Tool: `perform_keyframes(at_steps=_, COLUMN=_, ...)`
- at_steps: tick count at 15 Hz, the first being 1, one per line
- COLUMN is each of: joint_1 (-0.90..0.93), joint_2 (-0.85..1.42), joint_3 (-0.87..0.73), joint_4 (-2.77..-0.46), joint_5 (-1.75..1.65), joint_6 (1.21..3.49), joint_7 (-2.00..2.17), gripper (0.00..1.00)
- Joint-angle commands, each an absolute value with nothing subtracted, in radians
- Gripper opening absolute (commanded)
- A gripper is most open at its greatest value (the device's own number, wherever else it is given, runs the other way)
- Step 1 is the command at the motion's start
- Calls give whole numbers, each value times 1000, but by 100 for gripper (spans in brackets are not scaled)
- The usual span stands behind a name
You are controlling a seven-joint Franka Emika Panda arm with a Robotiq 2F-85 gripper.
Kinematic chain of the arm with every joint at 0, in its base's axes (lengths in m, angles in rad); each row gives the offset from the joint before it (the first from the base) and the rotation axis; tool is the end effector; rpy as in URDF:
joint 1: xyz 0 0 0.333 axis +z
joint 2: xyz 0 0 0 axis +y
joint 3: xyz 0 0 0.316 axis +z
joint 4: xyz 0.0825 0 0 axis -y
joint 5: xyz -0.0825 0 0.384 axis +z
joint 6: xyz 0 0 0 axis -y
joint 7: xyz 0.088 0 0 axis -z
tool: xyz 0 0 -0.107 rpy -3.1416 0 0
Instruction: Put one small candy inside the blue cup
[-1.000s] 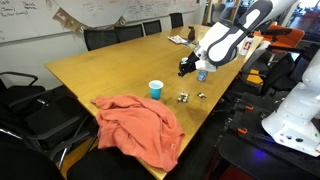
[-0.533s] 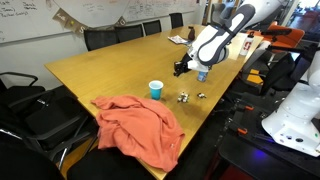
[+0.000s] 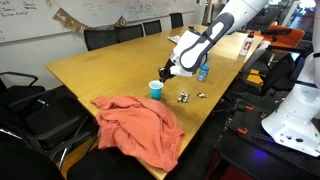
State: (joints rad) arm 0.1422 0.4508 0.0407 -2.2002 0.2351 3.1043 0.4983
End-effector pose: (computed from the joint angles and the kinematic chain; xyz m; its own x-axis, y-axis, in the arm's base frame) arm 0.5833 0.0876 0.2228 0.7794 -0.5449 0.3092 -0.4577 -0.8322 -0.3128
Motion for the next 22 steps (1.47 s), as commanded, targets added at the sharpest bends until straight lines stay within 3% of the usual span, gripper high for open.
perform_keyframes(at_steps=1, joint_1=228, joint_2=508, joint_3=-18, joint_4=-2098, joint_5=257, joint_6=3054, joint_7=514, gripper=6)
perform_keyframes(at_steps=7, joint_1=313, joint_2=570, joint_3=-108, joint_4=-2035, joint_5=254, joint_6=3052, joint_7=537, gripper=6)
perform_keyframes(at_steps=8, joint_1=327, joint_2=577, joint_3=-123, joint_4=-2031, joint_5=255, joint_6=3049, joint_7=544, gripper=48)
perform_keyframes(at_steps=10, joint_1=354, joint_2=582, joint_3=-154, joint_4=-2027, joint_5=256, joint_6=3035, joint_7=560, gripper=56)
perform_keyframes(at_steps=15, joint_1=378, joint_2=434, joint_3=-164, joint_4=-2148, joint_5=286, joint_6=3052, joint_7=632, gripper=95)
perform_keyframes(at_steps=16, joint_1=369, joint_2=384, joint_3=-155, joint_4=-2187, joint_5=292, joint_6=3055, joint_7=635, gripper=100)
perform_keyframes(at_steps=19, joint_1=370, joint_2=233, joint_3=-175, joint_4=-2295, joint_5=304, joint_6=3022, joint_7=625, gripper=100)
perform_keyframes(at_steps=22, joint_1=435, joint_2=89, joint_3=-320, joint_4=-2414, joint_5=210, joint_6=2993, joint_7=677, gripper=100)
